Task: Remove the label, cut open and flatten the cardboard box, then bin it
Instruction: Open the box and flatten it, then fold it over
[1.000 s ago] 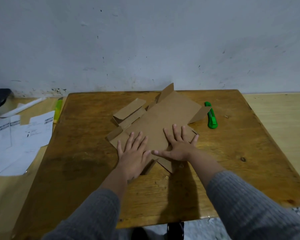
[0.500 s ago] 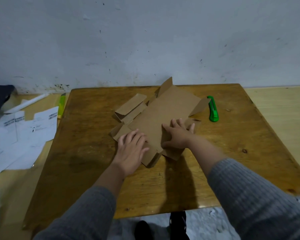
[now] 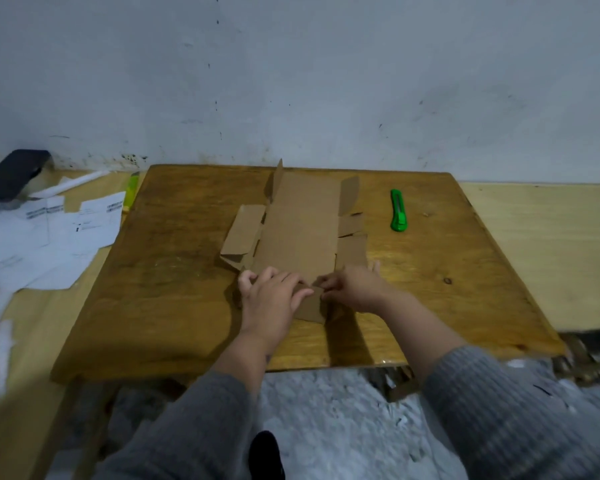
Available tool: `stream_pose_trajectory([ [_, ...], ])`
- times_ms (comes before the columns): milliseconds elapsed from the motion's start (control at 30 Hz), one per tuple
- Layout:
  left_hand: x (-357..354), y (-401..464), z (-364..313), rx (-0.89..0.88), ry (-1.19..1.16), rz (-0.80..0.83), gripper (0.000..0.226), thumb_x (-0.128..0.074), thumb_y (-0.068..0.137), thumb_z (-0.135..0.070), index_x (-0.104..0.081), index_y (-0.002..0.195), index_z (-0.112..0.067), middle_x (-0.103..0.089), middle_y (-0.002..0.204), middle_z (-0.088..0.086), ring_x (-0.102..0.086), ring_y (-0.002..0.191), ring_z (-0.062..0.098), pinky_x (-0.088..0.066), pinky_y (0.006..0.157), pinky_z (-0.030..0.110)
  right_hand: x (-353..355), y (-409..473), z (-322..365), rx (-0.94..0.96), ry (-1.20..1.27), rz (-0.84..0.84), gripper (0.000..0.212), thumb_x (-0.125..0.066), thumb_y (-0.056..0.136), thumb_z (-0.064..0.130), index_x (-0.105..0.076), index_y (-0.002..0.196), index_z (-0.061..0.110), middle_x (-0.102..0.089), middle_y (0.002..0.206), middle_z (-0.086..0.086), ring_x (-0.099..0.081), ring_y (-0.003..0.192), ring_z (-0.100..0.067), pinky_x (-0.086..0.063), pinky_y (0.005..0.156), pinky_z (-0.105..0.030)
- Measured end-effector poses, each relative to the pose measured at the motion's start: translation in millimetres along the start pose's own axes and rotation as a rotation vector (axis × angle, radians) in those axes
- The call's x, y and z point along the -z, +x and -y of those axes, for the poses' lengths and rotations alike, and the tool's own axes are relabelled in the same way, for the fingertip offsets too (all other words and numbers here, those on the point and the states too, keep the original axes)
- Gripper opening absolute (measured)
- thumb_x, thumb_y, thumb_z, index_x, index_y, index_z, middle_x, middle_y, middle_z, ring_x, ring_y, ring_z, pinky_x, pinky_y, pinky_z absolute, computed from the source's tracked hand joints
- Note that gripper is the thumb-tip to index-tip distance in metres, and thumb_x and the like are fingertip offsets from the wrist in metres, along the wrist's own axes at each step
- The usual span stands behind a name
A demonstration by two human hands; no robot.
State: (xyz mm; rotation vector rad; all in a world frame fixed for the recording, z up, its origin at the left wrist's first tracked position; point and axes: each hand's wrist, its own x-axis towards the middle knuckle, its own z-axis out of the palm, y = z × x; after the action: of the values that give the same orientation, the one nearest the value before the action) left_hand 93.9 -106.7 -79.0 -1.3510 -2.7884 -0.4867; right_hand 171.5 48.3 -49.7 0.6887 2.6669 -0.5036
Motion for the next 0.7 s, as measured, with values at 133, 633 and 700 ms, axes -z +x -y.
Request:
stream_pose_trajectory([
  [133,17,-18,-12,-0.016,-0.011,0.012,0.043,-0.029,0.102,-0.043,-0.070,0.102,-0.027,-0.070,0.093,-0.008,-0.061,0.088,0.013,-0.036,0.085,0.033,-7,-38,-10,0.070,-0.141,-0.142,0.031,-0.045,0.096,0.039,-0.057,0.125,0.038,-0.041,0.148,0.013,-0.012,0.147,-0.021,0.013,0.107,-0.068],
  [633,-19,-60,-28,0.211,0.124,0.640,0.067,-0.010,0.098,-0.058,0.019,0.151,-0.028,0.034,0.155,-0.004,0.029,0.143,0.019,0.012,0.110,0.068,-94,-98,-32,0.009,0.186,-0.498,0.042,-0.053,0.094,0.027,-0.048,0.135,0.031,-0.033,0.152,0.004,-0.022,0.144,-0.021,0.002,0.115,-0.058],
  [700,-25,-63,-27,0.217,0.117,0.595,0.067,-0.010,0.098,-0.058,0.020,0.150,-0.030,0.036,0.154,-0.006,0.031,0.143,0.018,0.013,0.107,0.070,-95,-95,-32,-0.031,0.198,-0.634,0.049,-0.058,0.091,0.024,-0.045,0.138,0.028,-0.029,0.151,0.000,-0.023,0.143,-0.021,-0.004,0.117,-0.054],
])
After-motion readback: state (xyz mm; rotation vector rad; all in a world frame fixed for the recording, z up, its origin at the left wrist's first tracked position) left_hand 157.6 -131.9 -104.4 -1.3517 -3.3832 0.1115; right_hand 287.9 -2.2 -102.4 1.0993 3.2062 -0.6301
